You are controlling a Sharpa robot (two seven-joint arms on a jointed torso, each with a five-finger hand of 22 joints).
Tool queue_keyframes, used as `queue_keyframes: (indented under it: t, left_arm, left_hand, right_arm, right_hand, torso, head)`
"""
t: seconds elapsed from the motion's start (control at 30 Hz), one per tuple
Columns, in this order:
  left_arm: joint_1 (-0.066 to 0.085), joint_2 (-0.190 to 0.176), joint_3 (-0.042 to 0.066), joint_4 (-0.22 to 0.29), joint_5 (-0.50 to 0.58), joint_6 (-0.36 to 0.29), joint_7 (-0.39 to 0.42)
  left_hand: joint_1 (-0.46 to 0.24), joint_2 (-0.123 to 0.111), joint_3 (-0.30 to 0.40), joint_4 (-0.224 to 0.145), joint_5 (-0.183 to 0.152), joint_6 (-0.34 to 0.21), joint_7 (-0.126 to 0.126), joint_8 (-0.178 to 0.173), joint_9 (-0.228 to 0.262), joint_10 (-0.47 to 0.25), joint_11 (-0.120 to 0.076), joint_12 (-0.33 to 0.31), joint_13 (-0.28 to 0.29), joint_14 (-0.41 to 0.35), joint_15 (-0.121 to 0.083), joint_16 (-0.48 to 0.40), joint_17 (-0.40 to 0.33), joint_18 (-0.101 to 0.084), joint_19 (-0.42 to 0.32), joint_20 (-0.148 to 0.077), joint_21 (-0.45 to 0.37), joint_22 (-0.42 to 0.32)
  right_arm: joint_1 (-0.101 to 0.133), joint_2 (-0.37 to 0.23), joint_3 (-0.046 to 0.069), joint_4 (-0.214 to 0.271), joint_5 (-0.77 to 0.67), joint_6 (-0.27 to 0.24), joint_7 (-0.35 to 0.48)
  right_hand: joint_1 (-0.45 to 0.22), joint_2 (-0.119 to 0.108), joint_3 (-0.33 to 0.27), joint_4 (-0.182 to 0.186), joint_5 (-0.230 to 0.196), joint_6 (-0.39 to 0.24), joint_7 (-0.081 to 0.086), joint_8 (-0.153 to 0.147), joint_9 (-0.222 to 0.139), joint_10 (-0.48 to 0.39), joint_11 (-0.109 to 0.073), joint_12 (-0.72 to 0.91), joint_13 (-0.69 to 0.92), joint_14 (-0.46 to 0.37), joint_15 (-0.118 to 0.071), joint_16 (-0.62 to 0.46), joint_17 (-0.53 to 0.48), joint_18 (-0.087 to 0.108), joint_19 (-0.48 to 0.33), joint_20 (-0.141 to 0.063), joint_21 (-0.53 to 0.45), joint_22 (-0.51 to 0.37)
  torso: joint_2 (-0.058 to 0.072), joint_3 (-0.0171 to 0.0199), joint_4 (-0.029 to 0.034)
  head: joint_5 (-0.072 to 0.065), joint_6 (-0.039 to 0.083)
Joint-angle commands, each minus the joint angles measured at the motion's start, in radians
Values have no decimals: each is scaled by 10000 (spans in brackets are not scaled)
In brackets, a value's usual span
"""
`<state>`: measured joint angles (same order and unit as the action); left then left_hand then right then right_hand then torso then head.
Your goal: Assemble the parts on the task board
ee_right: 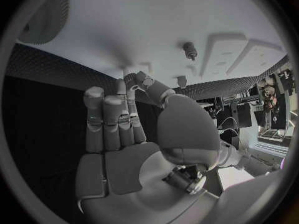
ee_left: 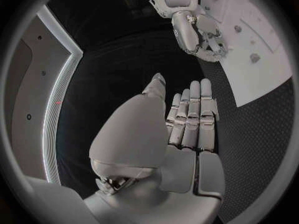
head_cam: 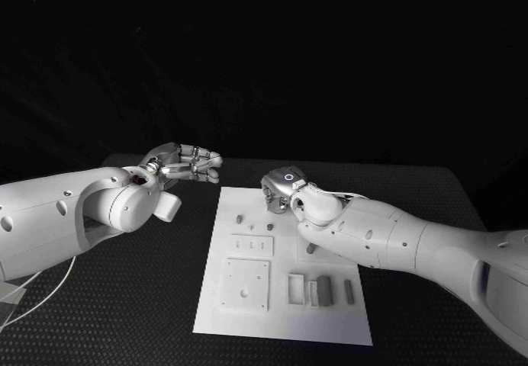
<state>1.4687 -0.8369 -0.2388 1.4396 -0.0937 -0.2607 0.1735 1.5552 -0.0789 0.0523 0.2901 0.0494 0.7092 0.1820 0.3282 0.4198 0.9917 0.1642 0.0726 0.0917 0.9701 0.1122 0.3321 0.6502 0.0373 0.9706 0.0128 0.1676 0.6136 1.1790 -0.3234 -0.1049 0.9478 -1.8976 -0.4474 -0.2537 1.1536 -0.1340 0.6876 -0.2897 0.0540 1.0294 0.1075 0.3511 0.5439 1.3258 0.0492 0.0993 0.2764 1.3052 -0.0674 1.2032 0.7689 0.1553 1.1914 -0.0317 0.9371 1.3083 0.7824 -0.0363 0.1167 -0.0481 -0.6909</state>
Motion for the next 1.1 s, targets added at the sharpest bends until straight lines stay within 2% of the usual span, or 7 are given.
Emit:
queue_keyframes:
  t: [0.03, 0.7, 1.1]
  left_arm:
    - [17, 11, 8, 26, -31, 66, 60]
    - [20, 5, 8, 19, -32, 76, 52]
    - [42, 3, 8, 27, -36, 52, 45]
  left_hand:
    - [49, -86, -74, 7, 6, 19, 28, -49, -13, -31, 7, -34, -17, 35, 14, -45, 14, 191, 92, 11, -65, -12]
    - [43, -91, -79, 6, 6, 23, 19, -50, -15, -36, -6, -38, -18, 32, 16, -62, 25, 189, 92, 12, -75, -11]
    - [45, -96, -80, 6, 6, 24, 17, -52, -17, -38, -9, -39, -19, 31, 17, -71, 33, 189, 91, 12, -81, -11]
  right_arm:
    - [-99, -89, -60, -135, 36, 127, -55]
    - [-109, -93, -60, -187, 207, 209, 147]
    - [-108, 14, -60, -324, 222, 210, 83]
  right_hand:
    - [200, 283, 95, 0, -16, 36, 15, -37, 20, 152, -89, -8, 54, -46, -37, 53, -14, 1065, 33, -75, -17, 145]
    - [187, 257, 138, -1, -17, 63, 10, -47, 45, 174, -97, -15, 101, -37, -46, 98, -15, 1065, 54, -75, 5, 158]
    - [179, 261, 151, 1, -17, 60, 11, -56, 50, 169, -94, -24, 111, -43, -43, 100, -21, 1065, 49, -74, 2, 158]
  torso:
    - [1, -4, 7]
    - [1, 2, -4]
    - [6, -8, -11]
  head:
    - [12, -11]
    - [17, 2]
    - [-14, 17]
